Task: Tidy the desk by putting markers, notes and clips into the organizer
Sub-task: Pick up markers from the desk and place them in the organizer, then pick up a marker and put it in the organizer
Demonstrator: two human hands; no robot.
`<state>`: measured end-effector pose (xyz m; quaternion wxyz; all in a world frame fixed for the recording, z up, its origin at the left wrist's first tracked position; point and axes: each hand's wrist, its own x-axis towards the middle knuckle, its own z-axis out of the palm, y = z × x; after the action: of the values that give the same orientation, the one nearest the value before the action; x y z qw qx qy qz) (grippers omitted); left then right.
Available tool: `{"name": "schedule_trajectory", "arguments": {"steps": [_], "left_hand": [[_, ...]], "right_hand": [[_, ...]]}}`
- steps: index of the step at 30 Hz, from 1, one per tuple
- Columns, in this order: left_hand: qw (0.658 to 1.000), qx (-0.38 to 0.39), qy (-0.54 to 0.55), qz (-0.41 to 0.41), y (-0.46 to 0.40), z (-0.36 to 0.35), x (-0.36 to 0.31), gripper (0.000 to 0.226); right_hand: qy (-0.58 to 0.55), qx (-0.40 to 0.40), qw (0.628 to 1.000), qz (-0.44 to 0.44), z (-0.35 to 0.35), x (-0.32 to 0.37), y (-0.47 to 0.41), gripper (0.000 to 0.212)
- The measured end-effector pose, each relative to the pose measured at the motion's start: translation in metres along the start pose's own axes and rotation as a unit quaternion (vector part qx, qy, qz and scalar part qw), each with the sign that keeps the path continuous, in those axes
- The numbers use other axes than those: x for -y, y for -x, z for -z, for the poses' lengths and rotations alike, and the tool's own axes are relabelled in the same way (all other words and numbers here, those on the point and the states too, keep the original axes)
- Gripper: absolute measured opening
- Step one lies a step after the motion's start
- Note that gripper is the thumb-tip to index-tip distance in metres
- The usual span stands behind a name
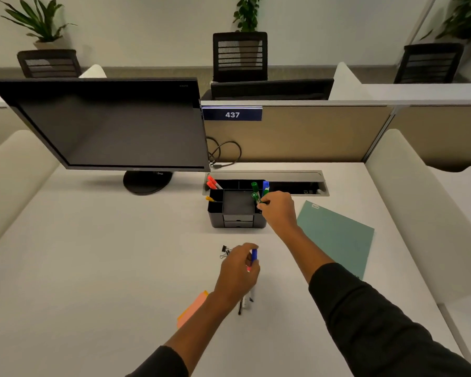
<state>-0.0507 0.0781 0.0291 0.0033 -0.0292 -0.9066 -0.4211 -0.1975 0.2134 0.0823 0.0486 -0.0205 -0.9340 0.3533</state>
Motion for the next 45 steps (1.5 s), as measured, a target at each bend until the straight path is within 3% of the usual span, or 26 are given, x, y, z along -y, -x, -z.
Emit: {"name": "schedule_trajectory", "arguments": {"steps": [12,16,20,24,30,38,45], "left_hand": [[0.994,-0.097,0.038,-0.027,-0.041,0.049,0.004,0.030],[0.991,-0.114,0.063,-0.038,-0.054,0.060,-0.003,0.031],[0.985,-0.139,0.085,-0.056,-0.070,0.075,-0.017,0.028],[0.976,-0.176,0.089,-0.092,-0.091,0.089,-0.034,0.028],[0.968,-0.197,0.081,-0.136,-0.115,0.096,-0.051,0.026],[0.970,-0.182,0.062,-0.148,-0.134,0.085,-0.055,0.025],[0.981,-0.147,0.037,-0.123,-0.148,0.068,-0.043,0.026]], "right_hand": [[-0.061,0.004,0.997,-0.048,-0.018,-0.011,-0.004,0.026],[-0.096,-0.110,0.988,0.055,-0.014,-0.021,0.014,0.018],[-0.116,-0.179,0.976,0.053,-0.014,-0.035,0.047,0.009],[-0.118,-0.117,0.986,0.028,-0.027,-0.057,0.084,0.006],[-0.071,0.095,0.988,-0.094,-0.050,-0.062,0.117,0.024],[0.009,0.168,0.984,-0.054,-0.072,-0.044,0.130,0.040],[0.031,0.168,0.983,-0.069,-0.072,-0.047,0.130,0.033]]}}
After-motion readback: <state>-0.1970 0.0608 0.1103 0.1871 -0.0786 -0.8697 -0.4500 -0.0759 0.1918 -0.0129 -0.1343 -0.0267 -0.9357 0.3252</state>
